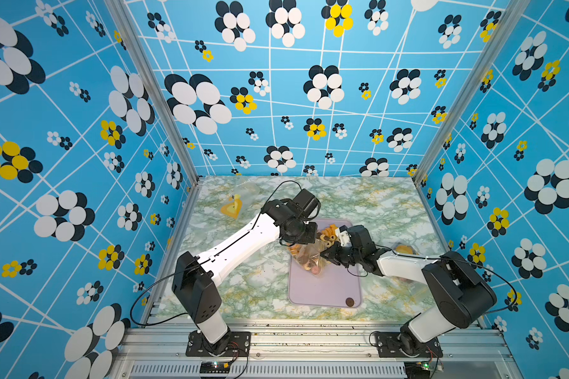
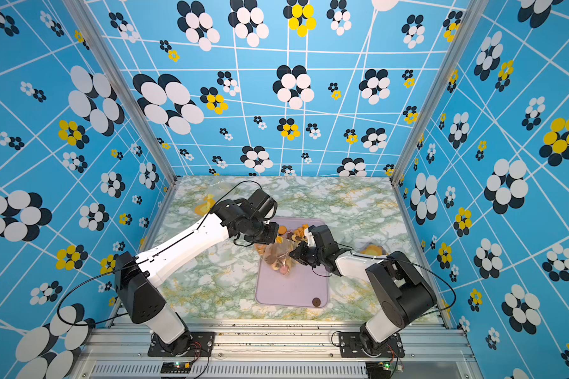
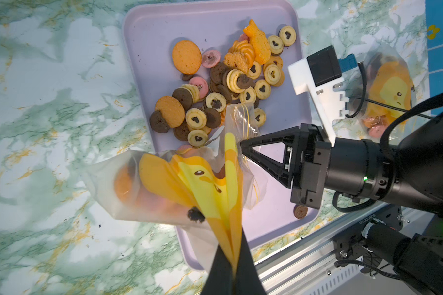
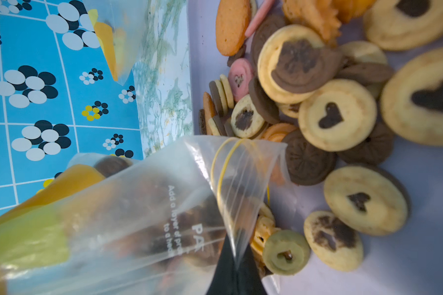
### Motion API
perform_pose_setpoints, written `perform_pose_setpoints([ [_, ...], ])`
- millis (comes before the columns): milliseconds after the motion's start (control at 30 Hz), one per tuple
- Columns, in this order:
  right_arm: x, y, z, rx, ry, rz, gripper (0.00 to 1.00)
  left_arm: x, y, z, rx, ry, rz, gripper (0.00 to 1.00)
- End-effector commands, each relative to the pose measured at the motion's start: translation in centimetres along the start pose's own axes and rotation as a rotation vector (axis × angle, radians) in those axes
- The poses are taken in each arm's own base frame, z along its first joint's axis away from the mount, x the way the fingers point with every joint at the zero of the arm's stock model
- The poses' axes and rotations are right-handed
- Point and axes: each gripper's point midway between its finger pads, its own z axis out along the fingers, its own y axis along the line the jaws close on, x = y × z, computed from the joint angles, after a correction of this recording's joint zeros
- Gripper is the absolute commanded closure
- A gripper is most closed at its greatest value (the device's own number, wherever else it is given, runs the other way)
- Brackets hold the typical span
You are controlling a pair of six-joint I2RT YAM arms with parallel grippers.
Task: Pour cookies out of the ziploc bag
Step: 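Pour the cookies out of the ziploc bag onto the tray.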
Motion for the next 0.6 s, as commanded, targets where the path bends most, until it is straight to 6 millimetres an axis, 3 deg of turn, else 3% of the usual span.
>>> perform_pose_setpoints([
  [0,0.6,-1.3,0.0,0.034,0.019,0.018,0.98,-1.8,0.4,-2.0,-0.059,-0.065,0.047,1.0],
  [333,0.4,0.2,-0.5,-0.01,0.02,-0.002,0.98,-2.6,3.3,-2.5,-0.126,-0.065,0.021,1.0],
  [567,0.8,-0.4,0.1,-0.007,0.043,0.007,0.96,-3.6,2.2,-4.1,-0.083,-0.122,0.044,1.0],
])
